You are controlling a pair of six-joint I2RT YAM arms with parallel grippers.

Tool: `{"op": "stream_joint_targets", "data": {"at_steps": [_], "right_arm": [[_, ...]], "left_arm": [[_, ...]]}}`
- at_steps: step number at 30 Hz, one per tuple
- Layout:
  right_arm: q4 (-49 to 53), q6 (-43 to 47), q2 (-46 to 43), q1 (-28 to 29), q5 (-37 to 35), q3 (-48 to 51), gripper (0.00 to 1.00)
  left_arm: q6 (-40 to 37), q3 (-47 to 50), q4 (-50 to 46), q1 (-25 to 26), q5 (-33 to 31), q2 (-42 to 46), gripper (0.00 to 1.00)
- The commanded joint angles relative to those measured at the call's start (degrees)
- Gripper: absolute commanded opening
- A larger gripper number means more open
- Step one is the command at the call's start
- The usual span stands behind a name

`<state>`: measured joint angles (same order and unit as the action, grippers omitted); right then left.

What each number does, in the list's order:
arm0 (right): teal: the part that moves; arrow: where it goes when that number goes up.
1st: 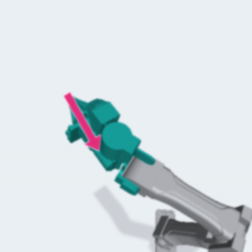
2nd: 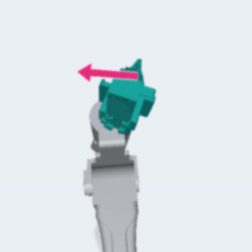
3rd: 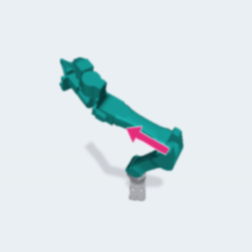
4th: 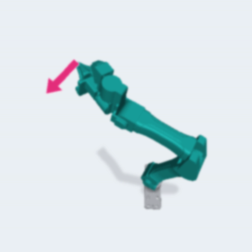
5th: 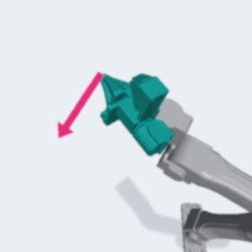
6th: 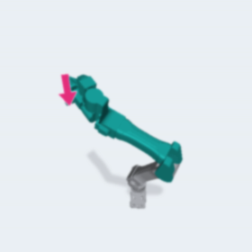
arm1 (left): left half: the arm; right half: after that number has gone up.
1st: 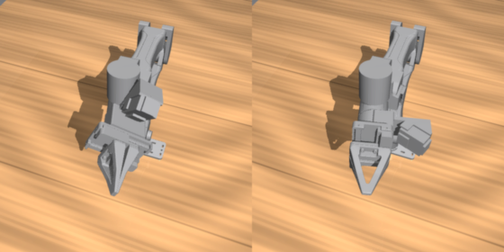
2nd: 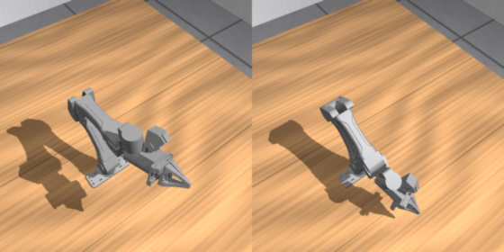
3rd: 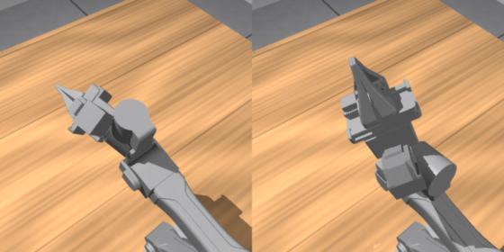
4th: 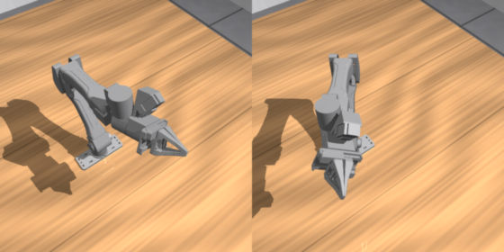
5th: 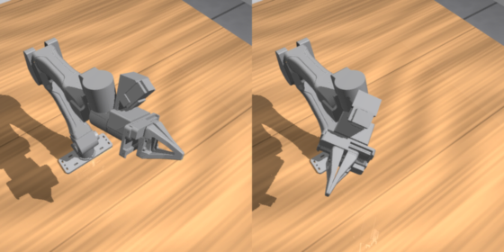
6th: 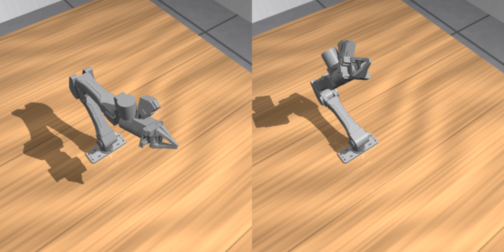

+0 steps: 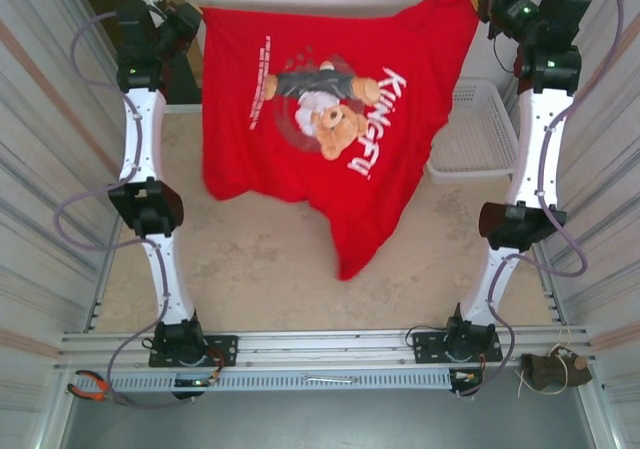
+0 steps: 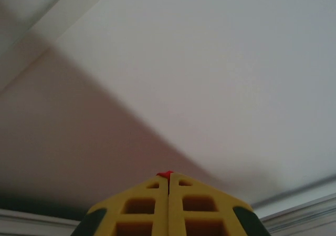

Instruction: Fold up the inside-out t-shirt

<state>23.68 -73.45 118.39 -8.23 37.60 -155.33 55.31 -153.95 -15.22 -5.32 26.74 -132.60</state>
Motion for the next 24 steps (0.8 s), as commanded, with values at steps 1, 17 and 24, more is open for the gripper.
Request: {"op": "stream_joint_targets", "data": {"at_steps": [1,17,24], "right_arm": [[-9.74,-6.84,-3.01,-1.55,0.73,-4.14,0.0],[-14.61,13.5,-51.89,2.4,-3.35,76.93,0.0],[1.99,17.19,-82.74,14.31,-17.97,116.56,0.0]], "left_arm": [[6.6,-4.18,6.98,-3.67,0.28,7.41,0.0],[-5.33,79.36,24.98,-5.22,6.07,48.87,0.0],[-9.08,110.24,20.55,-4.86,4.02,60.44,0.0]]}}
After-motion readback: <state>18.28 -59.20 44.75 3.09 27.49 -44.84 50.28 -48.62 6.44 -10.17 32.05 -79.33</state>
